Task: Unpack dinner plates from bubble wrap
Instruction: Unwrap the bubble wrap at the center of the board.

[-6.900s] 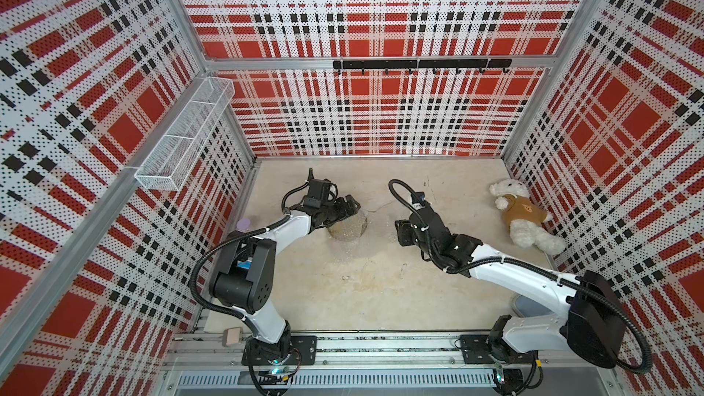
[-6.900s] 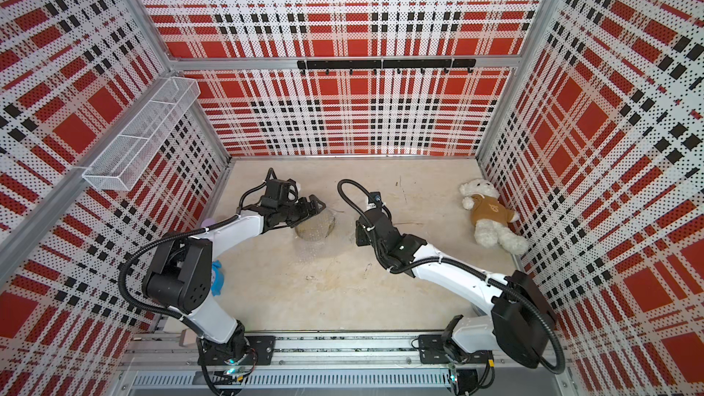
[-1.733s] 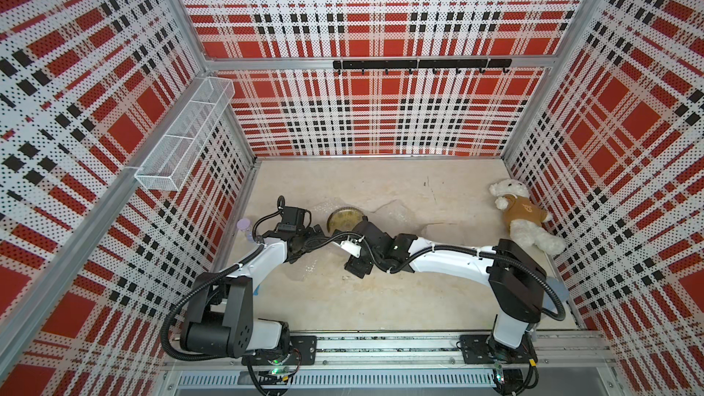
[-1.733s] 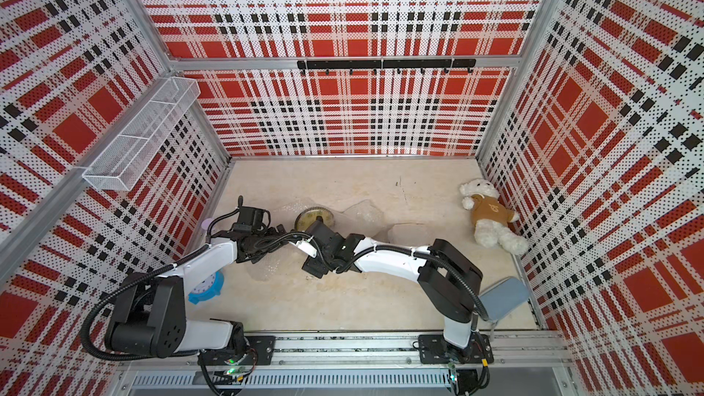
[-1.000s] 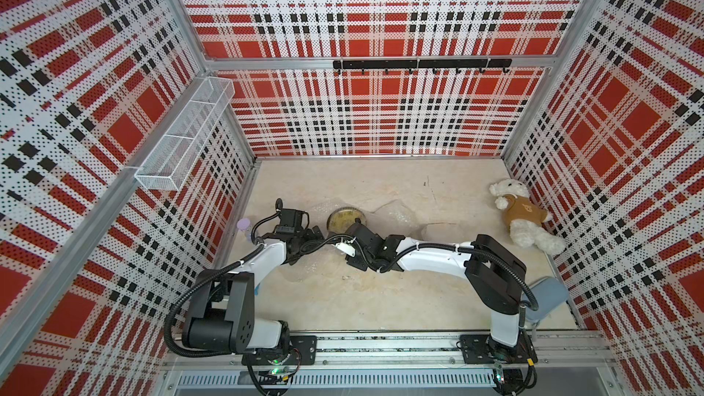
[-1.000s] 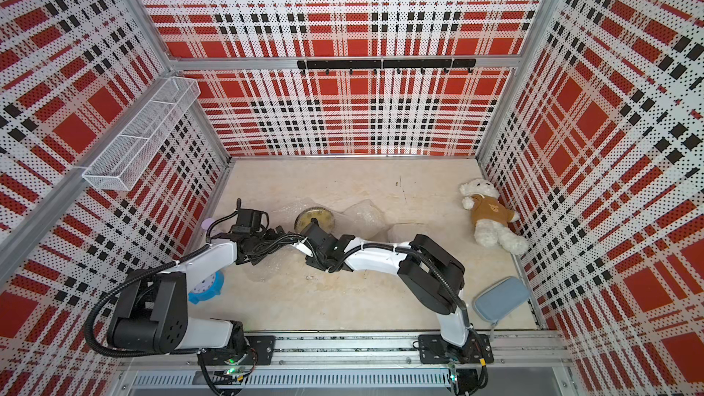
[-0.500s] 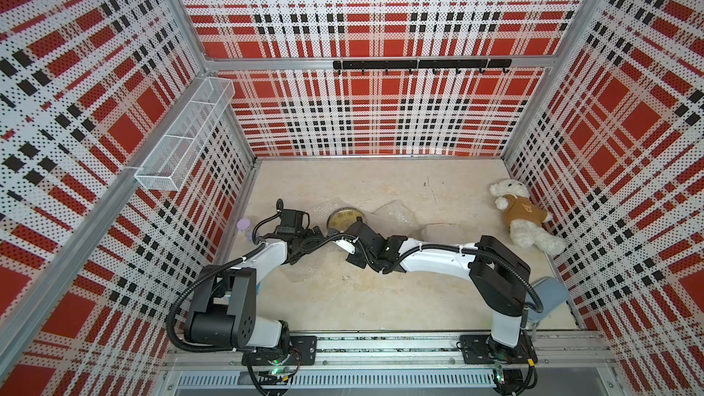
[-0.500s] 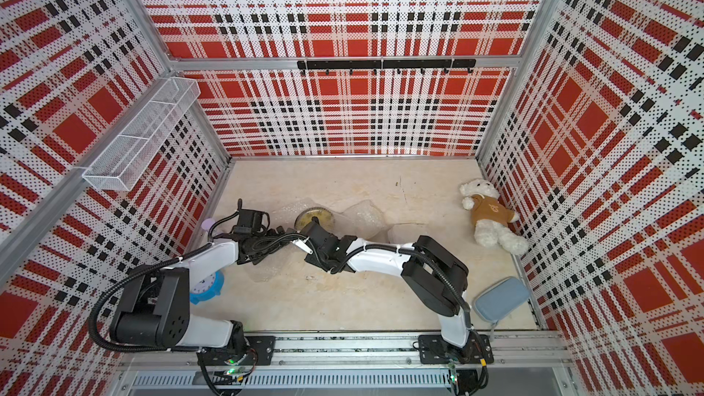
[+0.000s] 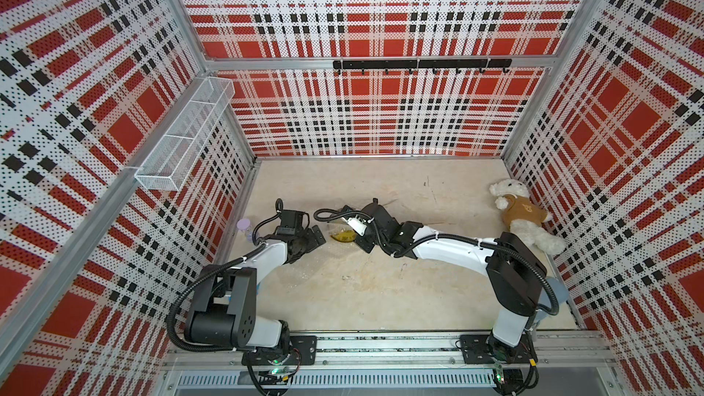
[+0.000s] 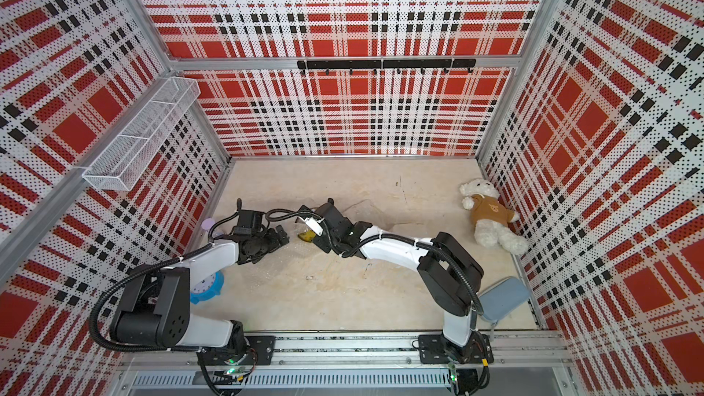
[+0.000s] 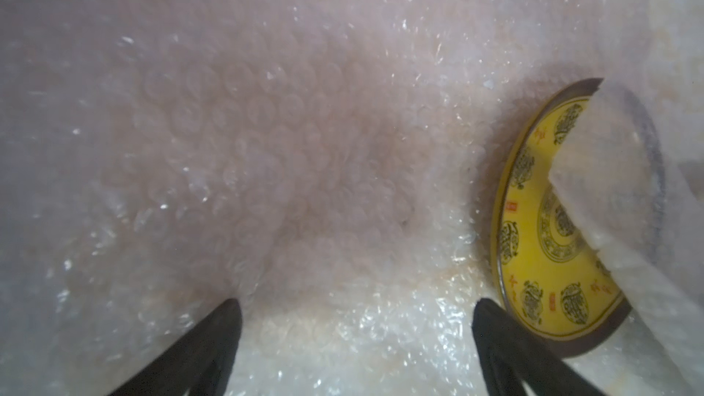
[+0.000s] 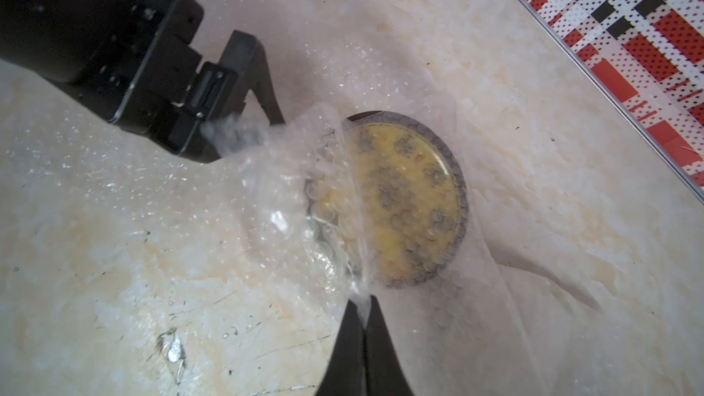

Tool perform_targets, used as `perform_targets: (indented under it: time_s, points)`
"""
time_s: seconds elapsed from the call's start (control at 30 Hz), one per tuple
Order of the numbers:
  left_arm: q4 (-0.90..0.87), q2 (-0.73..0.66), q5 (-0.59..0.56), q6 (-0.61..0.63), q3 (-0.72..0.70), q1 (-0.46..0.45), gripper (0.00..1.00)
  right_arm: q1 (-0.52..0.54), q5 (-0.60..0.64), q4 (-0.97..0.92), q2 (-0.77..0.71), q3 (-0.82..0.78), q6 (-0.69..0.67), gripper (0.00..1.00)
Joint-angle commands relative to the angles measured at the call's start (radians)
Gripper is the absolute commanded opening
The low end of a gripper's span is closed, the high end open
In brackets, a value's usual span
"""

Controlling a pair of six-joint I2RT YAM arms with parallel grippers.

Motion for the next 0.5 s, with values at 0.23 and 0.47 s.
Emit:
perform_targets:
  time_s: [0.23,0.47]
  points:
    - [-0.067,-0.008,-0.021,0.002,-0.029,0.007,0.97,-0.096,-0.041,-0.017,-0.055,0.024,0.059,0.0]
    - [-0.098,-0.048,-0.021,0.001,-0.017,0.005,0.97,-0.222,-0.038,-0.046,-0.059,0.091,0.085,0.0]
